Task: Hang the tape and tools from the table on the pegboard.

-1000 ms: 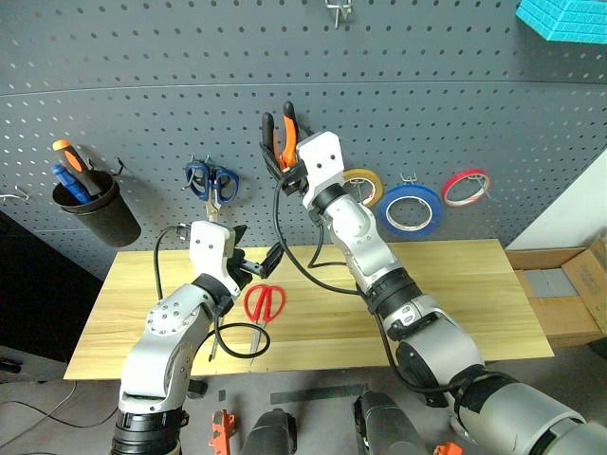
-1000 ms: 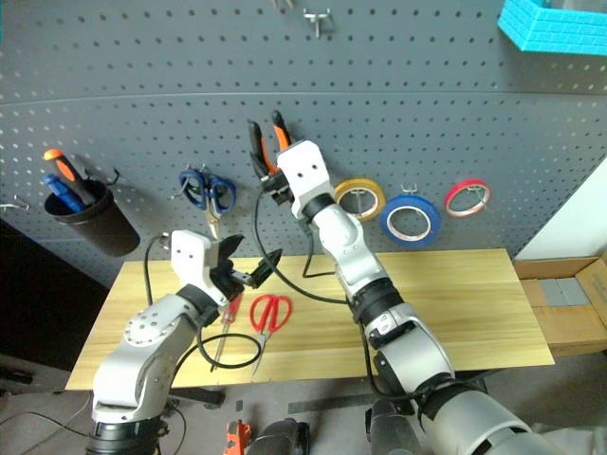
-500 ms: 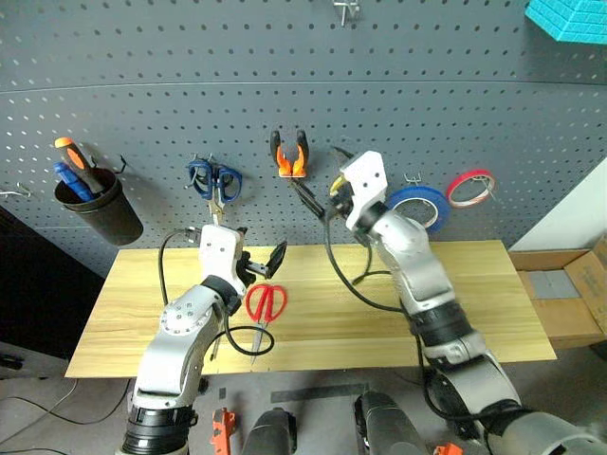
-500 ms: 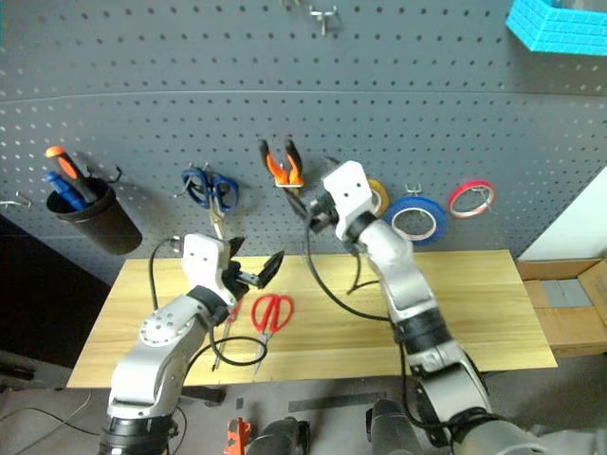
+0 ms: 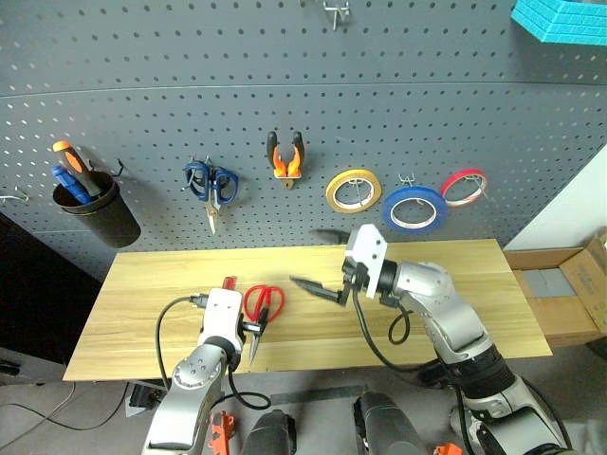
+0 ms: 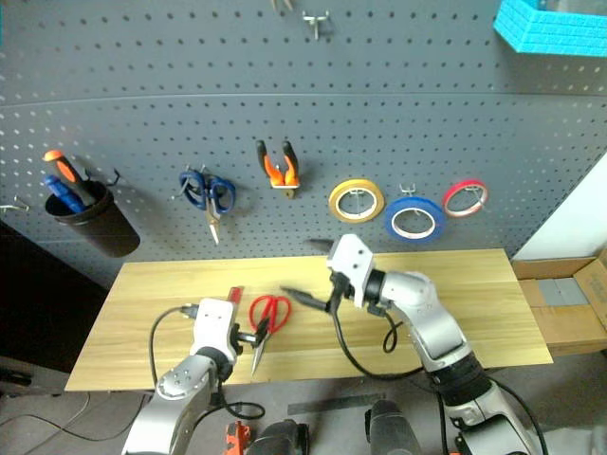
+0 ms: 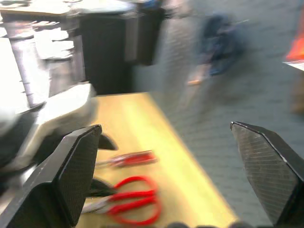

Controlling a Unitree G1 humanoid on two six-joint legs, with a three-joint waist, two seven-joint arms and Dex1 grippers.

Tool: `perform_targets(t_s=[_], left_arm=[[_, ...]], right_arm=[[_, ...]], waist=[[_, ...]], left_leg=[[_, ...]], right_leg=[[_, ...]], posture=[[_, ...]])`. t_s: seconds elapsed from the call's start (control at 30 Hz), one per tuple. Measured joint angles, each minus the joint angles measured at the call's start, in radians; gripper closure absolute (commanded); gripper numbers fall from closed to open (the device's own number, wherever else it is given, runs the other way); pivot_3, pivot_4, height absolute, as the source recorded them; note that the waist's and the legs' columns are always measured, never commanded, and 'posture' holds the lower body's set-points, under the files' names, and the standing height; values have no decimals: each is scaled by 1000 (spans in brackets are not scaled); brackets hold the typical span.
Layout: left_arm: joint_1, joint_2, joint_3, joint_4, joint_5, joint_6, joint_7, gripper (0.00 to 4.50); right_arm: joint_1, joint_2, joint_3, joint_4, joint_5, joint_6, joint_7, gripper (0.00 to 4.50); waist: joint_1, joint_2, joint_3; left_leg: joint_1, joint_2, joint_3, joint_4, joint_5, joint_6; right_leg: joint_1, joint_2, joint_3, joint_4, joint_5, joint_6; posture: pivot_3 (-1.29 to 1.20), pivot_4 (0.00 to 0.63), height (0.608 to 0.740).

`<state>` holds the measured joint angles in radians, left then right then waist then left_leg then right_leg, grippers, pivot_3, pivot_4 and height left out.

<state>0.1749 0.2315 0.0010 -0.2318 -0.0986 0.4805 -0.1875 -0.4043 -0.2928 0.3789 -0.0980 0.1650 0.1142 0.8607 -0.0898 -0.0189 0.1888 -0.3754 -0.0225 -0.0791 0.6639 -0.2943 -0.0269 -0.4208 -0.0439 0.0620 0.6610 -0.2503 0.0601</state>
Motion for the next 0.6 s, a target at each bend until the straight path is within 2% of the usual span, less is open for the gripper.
perform_targets(t_s=[0.2, 0.4, 0.6], left_arm=[[36, 54, 22, 74, -32, 11, -92, 0], [-12, 79, 22, 163, -34, 9, -147, 0], [-67, 91, -5, 224, -33, 11, -198, 0]], right_arm=[[33, -36, 81, 72, -34, -91, 113, 8], [34, -65, 127, 166, -68, -125, 211, 8], [29, -75, 159, 297, -120, -169, 251, 8]], waist=[[11, 0, 0], [24, -1, 1], [36, -1, 1]], left_leg=[[2, 0, -1, 0, 0, 0], [12, 0, -1, -1, 0, 0], [12, 0, -2, -1, 0, 0]], right_leg=[[2, 0, -1, 1, 0, 0], [12, 0, -2, -2, 0, 0], [13, 0, -3, -3, 0, 0]], posture=[[-23, 168, 740], [-10, 185, 740], [3, 195, 740]])
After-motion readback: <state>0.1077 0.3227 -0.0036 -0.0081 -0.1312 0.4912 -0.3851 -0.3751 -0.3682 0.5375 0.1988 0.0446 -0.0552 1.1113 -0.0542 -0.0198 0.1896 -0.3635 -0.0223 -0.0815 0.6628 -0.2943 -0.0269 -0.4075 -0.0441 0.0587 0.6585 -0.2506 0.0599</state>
